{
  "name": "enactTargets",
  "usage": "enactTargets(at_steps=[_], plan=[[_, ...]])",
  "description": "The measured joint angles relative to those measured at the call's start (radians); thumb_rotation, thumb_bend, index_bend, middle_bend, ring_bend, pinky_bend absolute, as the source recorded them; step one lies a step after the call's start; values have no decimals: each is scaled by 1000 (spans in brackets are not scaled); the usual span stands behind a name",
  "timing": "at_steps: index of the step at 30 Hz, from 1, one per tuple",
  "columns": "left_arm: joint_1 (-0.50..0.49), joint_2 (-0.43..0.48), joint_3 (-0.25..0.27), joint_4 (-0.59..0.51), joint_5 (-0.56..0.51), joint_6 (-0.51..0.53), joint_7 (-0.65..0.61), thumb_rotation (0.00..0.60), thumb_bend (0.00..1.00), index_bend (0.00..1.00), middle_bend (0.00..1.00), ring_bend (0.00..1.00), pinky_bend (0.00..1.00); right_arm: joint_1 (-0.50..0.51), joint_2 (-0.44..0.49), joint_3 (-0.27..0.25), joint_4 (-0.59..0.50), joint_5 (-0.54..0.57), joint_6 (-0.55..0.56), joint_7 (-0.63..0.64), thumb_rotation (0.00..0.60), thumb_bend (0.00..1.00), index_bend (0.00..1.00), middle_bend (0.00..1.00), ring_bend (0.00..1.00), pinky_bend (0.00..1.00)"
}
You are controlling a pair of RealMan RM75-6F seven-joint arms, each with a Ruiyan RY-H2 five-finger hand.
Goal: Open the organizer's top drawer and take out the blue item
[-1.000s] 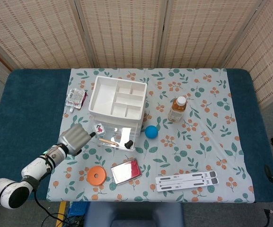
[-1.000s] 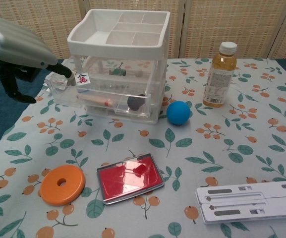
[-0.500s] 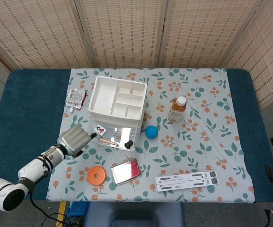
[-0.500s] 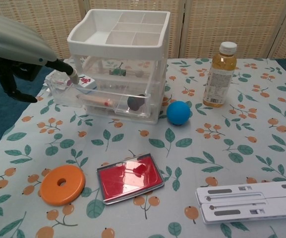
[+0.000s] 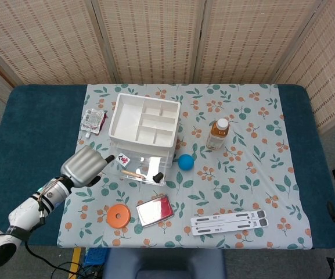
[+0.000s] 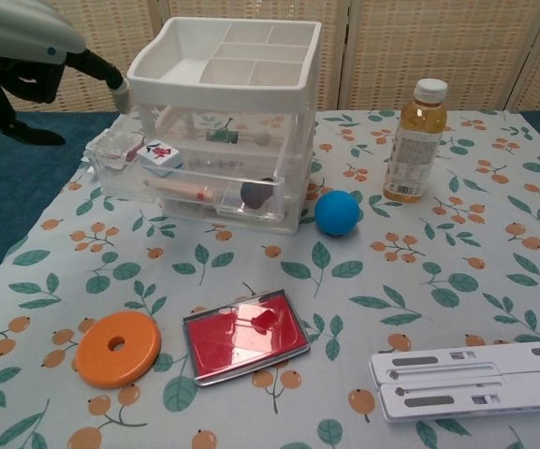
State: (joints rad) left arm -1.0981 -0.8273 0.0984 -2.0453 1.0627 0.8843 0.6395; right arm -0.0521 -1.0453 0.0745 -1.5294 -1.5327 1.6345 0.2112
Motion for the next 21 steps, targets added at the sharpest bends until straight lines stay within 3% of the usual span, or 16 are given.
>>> enactTargets(at_steps=[8, 11, 21], plan=[[102, -145, -55, 215, 358, 153, -178, 600, 331, 360, 976, 1000, 1000, -3, 18, 6, -21, -4, 16, -17, 600, 408, 48, 213, 112, 99], [117, -212, -77, 314, 438, 178, -243, 600, 331, 371, 976, 1000, 1000, -6, 22, 7, -28, -2, 20, -24, 600, 408, 48, 213, 112, 99], [104, -318, -130, 432, 477, 103, -243, 600, 265, 370, 976, 1000, 1000, -5, 25, 7, -38, 2, 15, -34, 600, 408, 48, 213, 112, 99]])
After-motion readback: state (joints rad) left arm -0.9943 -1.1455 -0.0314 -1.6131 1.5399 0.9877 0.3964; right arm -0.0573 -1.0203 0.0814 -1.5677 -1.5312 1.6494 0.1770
